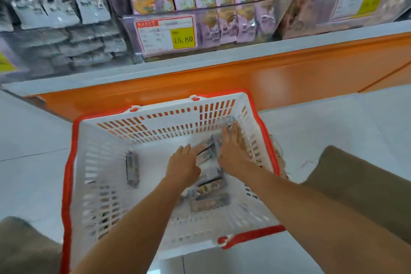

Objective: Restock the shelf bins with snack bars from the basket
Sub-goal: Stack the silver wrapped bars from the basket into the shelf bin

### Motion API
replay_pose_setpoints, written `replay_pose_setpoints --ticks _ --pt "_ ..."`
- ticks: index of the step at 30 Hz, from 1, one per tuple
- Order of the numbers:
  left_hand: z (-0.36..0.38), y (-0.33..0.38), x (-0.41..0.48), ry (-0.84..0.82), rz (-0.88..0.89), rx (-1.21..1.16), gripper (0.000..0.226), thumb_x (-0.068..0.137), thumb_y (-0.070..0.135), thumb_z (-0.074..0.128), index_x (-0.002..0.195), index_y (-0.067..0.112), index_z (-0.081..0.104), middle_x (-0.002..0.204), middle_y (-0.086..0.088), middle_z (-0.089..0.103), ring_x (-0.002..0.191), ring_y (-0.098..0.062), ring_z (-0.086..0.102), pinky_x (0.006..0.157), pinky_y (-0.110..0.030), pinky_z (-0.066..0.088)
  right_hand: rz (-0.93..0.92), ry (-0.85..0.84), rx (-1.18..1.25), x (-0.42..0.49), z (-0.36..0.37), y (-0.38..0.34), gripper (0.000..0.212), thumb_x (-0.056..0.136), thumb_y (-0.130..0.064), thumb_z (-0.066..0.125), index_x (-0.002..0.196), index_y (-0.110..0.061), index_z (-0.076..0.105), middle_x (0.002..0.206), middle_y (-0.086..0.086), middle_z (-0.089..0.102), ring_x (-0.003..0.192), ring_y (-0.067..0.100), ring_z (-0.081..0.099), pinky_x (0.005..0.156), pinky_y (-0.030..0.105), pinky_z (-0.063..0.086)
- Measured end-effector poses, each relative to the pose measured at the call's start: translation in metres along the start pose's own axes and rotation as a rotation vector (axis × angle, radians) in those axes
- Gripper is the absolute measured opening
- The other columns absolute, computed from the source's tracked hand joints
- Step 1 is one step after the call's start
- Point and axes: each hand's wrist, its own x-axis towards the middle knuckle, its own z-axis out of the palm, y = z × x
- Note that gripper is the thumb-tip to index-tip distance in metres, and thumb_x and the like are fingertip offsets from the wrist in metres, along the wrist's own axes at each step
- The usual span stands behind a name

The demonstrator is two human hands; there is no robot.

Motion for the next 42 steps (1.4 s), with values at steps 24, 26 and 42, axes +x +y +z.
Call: replay_pose_setpoints --ticks 24,26,42 --pt "0.015 -0.035 0.030 0.299 0.010 -0.219 0.040 0.094 0.015 0.048 0.134 0.013 0.051 0.132 -0.010 0.053 0.118 -0.025 0.048 0.096 -0.036 0.040 0.192 0.109 0.674 0.018 0.047 0.003 0.061 0.088 -0.006 0.060 0.142 -0.014 0.032 0.139 0.005 0.037 0.118 0.024 0.050 0.097 0.037 0.048" --pt "0.015 -0.024 0.038 0.268 0.047 -0.270 0.036 0.094 0.014 0.049 0.130 0.014 0.054 0.124 -0.010 0.057 0.111 -0.025 0.050 0.091 -0.035 0.042 0.297 0.020 0.749 0.023 0.056 0.001 0.065 0.089 -0.010 0.062 0.144 -0.014 0.027 0.142 0.005 0.037 0.121 0.025 0.049 0.101 0.042 0.046" --pt "0.013 -0.014 0.041 0.073 -0.116 -0.346 0.029 0.086 0.032 0.066 0.096 0.013 0.047 0.087 -0.005 0.055 0.077 -0.019 0.052 0.052 -0.026 0.031 0.166 -0.020 0.803 0.027 0.039 -0.002 0.040 0.093 -0.005 0.050 0.131 -0.019 0.049 0.118 -0.005 0.059 0.083 0.006 0.056 0.064 0.017 0.042"
